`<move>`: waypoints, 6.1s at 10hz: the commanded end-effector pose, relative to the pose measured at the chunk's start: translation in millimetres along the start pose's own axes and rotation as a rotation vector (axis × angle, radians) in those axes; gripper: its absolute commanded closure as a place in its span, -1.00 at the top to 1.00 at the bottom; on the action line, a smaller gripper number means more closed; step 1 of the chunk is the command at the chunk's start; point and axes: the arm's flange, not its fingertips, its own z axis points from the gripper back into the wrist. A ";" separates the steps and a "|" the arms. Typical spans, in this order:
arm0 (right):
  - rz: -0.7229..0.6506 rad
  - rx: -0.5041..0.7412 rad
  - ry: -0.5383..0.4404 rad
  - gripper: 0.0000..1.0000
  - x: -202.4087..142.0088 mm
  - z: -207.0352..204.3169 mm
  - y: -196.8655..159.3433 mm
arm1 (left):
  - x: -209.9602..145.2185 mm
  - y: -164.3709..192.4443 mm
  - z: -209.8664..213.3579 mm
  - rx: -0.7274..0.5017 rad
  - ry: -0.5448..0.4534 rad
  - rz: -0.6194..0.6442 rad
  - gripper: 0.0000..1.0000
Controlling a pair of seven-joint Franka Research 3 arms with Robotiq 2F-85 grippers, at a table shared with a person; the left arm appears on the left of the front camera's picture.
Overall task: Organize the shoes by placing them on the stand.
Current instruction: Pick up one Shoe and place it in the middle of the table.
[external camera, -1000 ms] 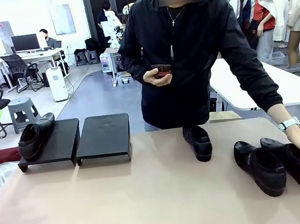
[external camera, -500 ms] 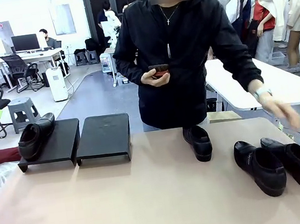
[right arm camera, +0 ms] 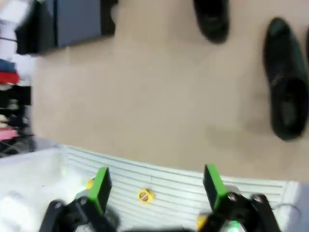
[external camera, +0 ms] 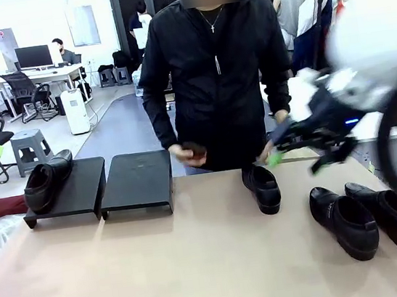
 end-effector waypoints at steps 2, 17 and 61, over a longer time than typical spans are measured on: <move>-0.098 -0.118 -0.002 1.00 70.6 -38.0 7.2 | -0.6 0.5 2.3 -0.005 -0.001 -0.014 1.00; -0.076 -0.265 0.264 1.00 260.7 -212.0 -20.9 | -0.6 0.5 2.3 -0.005 -0.001 -0.014 1.00; 0.036 -0.216 0.114 -1.00 -6.6 -282.3 247.7 | -0.6 0.5 2.3 -0.005 -0.001 -0.014 1.00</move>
